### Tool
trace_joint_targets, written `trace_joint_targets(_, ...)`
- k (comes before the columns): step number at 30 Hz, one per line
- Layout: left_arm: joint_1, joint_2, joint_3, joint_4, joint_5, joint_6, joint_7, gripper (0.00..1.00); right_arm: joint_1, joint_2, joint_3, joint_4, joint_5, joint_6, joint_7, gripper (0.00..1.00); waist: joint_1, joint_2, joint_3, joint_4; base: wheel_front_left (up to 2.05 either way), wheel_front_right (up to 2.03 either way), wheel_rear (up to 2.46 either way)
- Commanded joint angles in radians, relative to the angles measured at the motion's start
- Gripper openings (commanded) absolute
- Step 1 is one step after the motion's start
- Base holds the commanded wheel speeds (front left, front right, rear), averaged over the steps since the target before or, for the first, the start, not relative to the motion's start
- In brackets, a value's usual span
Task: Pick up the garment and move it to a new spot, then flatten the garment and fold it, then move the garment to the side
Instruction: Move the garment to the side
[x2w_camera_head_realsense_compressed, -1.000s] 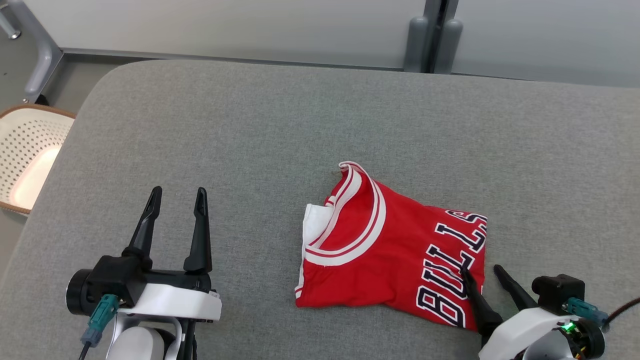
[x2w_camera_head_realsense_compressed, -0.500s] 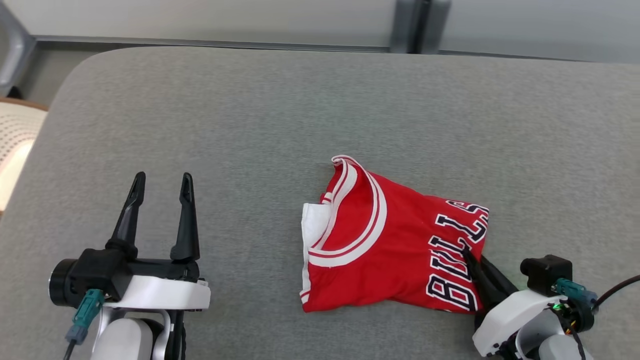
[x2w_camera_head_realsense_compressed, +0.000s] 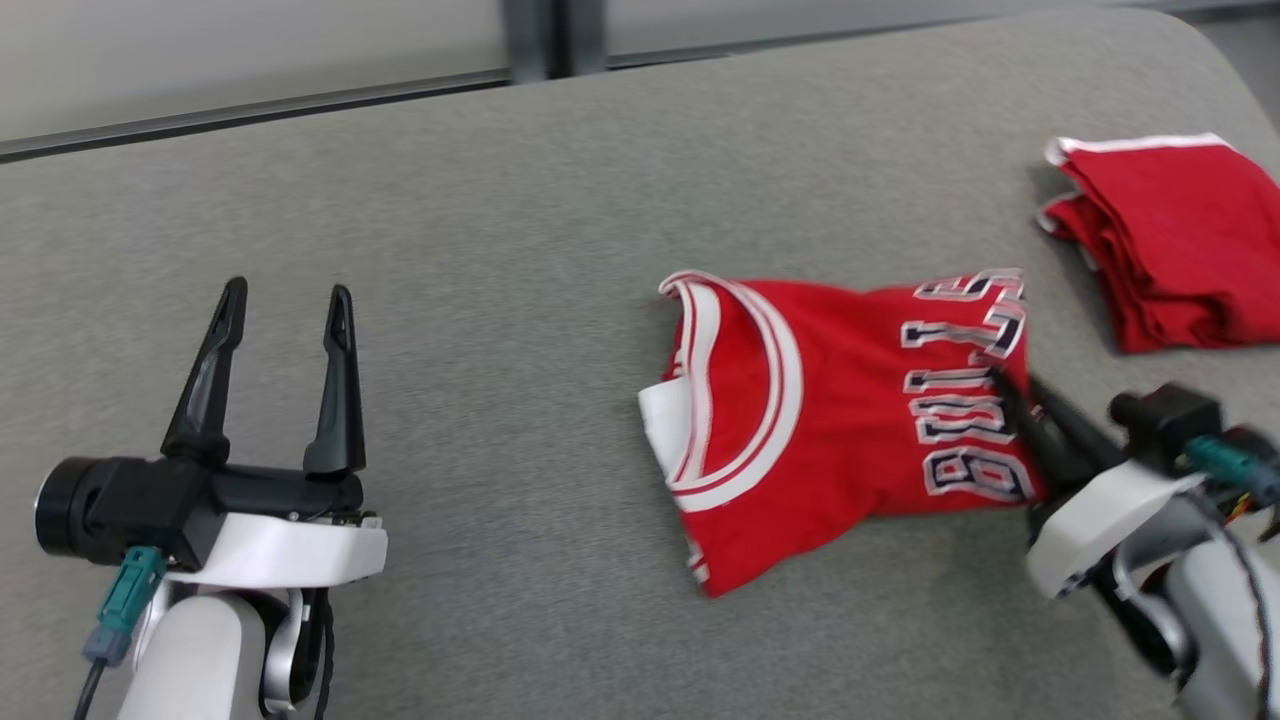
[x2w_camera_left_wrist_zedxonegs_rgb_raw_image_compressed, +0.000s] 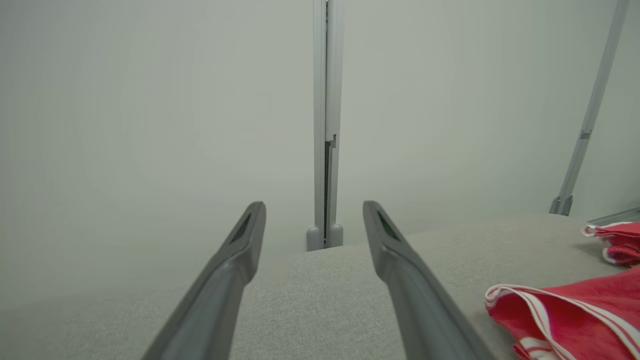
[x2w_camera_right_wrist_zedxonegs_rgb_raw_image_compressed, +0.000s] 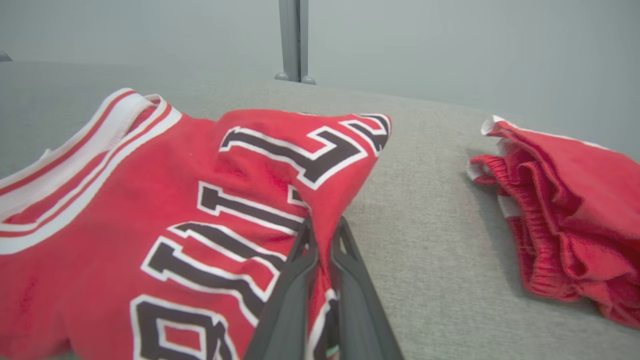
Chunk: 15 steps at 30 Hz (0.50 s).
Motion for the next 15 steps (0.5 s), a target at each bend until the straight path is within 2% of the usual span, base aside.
trace_joint_targets(1,-0.025,0.01,-0.004,-0.012,0.011,-0.005,0.006,1.0,-0.038,-0.046,0.003,-0.015,0.006,-0.002,0.005,0.0,0.0,0.0,0.057,-0.089,0.0,0.0,0.0)
trace_joint_targets(3,-0.048,0.019,-0.008,-0.028,0.014,-0.01,0.016,1.0,-0.081,-0.092,0.006,-0.038,0.017,-0.002,0.005,0.0,0.0,0.0,0.084,-0.112,0.0,0.0,0.0)
trace_joint_targets(4,-0.048,0.019,-0.008,-0.028,0.014,-0.01,0.016,1.0,-0.081,-0.092,0.006,-0.038,0.017,-0.002,0.005,0.0,0.0,0.0,0.084,-0.112,0.0,0.0,0.0)
trace_joint_targets(9,-0.101,0.025,-0.033,-0.062,0.029,-0.017,0.038,1.0,-0.187,-0.222,-0.029,-0.077,0.04,-0.002,-0.002,0.0,0.0,0.0,0.158,-0.141,0.0,0.0,0.0)
trace_joint_targets(15,-0.175,0.041,-0.069,-0.096,0.05,-0.041,0.068,1.0,-0.283,-0.369,-0.078,-0.049,0.083,-0.002,-0.021,0.0,0.0,0.0,0.253,-0.141,0.0,0.0,0.0)
